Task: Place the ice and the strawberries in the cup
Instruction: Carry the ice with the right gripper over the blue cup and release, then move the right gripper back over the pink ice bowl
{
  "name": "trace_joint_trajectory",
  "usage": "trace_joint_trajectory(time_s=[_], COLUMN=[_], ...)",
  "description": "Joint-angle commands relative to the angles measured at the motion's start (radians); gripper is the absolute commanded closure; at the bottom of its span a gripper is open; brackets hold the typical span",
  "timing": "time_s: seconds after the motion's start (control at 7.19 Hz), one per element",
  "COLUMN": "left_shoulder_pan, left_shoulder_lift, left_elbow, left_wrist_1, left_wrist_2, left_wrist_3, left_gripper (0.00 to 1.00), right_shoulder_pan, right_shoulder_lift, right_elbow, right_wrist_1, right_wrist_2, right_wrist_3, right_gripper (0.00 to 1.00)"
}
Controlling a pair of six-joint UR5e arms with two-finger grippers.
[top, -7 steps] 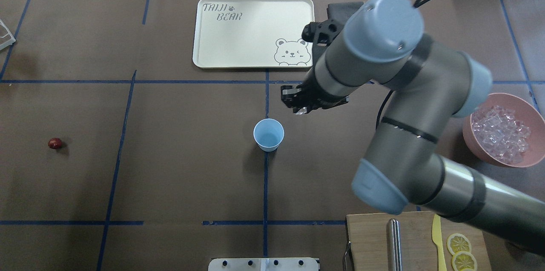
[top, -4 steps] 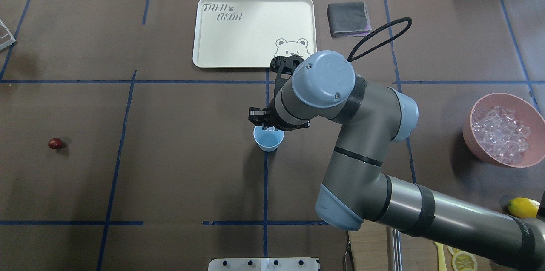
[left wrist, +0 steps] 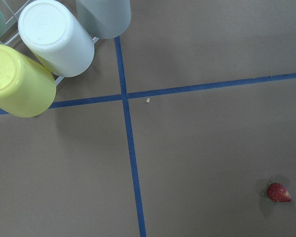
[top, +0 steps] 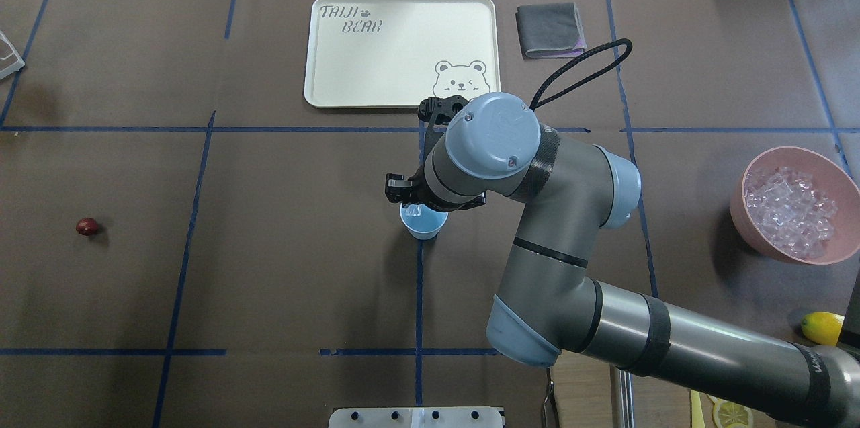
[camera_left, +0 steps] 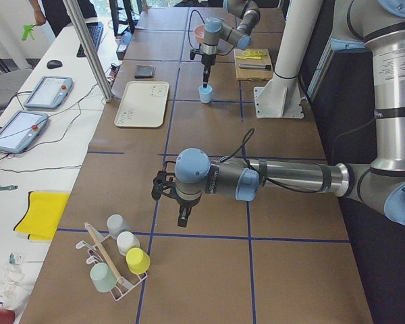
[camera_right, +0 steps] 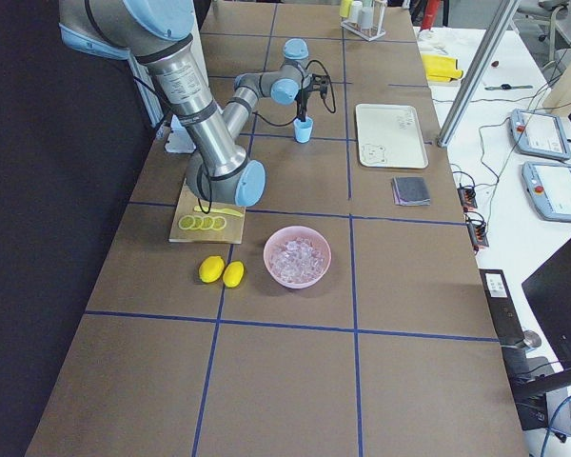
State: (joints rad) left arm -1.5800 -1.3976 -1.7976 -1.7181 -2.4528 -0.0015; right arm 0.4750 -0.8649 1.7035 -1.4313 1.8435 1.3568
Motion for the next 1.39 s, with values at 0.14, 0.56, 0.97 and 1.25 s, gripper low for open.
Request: trace_joint_trajectory(time_s=[0.14, 0.56, 0.97, 1.25], left_shoulder_pan=[0.0, 0.0, 0.009, 0.011], left_shoulder_lift=[0.005, 0.005, 0.006, 0.006], left_elbow=[-0.005, -0.008, -0.003, -0.009], left_wrist_1=[0.0, -0.017, -0.055, -0.06], left_wrist_2=[0.0, 0.002, 0.0, 0.0], left_wrist_3=[0.0, -0.069, -0.069, -0.072], left_gripper=[0.0, 0.0, 0.0, 0.0], right_shoulder_pan=[0.008, 0.214, 0.448, 0.516], right_shoulder_lift=[-0.005, -0.297, -0.668, -0.829], right_elbow=[0.01, 0.301, 0.416, 0.415], right_wrist_1=[0.0, -0.009, 0.006, 0.041], right_wrist_2=[-0.007, 0.156, 0.315, 0.327], right_wrist_3=[-0.007, -0.075, -0.549, -0.807], right_gripper=[0.22, 0.25, 0.25, 0.24])
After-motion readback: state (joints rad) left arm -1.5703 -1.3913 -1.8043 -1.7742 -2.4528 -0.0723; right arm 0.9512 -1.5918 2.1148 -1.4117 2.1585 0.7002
